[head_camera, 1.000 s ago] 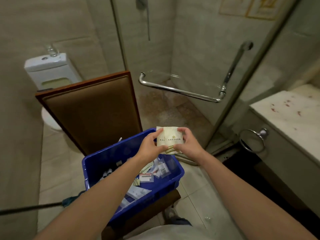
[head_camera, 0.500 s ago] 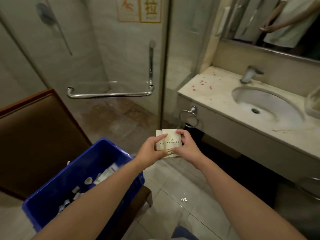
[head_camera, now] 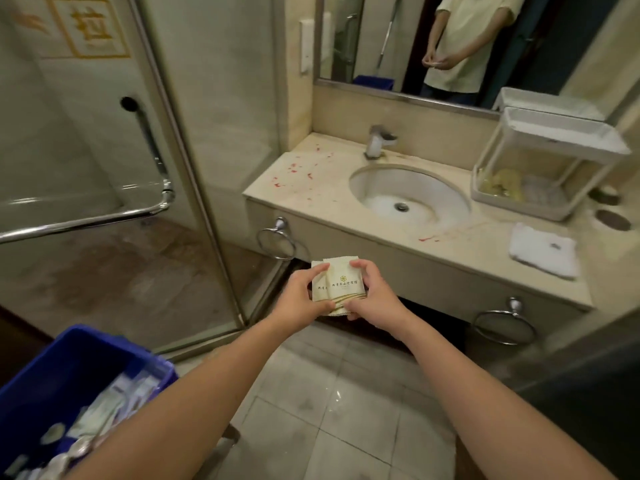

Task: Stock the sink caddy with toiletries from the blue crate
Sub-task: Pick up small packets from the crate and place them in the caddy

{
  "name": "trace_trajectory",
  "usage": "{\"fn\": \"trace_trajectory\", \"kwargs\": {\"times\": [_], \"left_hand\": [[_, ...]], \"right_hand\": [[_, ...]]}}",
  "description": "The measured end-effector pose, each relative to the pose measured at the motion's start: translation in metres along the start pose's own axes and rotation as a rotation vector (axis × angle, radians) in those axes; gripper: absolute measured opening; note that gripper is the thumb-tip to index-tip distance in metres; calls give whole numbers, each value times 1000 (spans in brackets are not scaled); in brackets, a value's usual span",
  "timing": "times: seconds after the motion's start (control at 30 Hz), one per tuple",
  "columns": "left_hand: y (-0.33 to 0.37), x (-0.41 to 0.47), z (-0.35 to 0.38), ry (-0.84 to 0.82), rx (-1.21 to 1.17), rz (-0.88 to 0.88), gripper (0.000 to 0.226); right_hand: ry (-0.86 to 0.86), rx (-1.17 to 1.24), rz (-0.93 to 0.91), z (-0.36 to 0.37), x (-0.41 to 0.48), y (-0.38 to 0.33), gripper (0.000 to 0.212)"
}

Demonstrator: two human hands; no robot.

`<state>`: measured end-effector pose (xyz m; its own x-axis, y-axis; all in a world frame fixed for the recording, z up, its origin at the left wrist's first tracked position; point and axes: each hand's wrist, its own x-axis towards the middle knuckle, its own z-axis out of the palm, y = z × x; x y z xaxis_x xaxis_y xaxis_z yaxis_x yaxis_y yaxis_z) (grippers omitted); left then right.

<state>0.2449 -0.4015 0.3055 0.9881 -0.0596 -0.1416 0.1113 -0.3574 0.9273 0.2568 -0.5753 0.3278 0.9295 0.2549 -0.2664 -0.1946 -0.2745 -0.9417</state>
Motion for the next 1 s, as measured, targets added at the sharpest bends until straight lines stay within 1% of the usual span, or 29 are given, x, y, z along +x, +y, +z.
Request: {"fn": "trace_trajectory", "kwargs": {"times": [0.17,0.37,0.73,1.0], "left_hand": [[34,36,72,-16,77,67,77],[69,66,136,-90,165,115,81],[92,133,213,-292,258,177,75],[115,219,248,-392,281,260,74]], "right_hand": [[63,-7,-21,-83,-1,18,74],[181,37,-5,-153,-9,40,72],[419,86,87,-230,-5,72,73],[559,84,123,-286,45,75,73]]}}
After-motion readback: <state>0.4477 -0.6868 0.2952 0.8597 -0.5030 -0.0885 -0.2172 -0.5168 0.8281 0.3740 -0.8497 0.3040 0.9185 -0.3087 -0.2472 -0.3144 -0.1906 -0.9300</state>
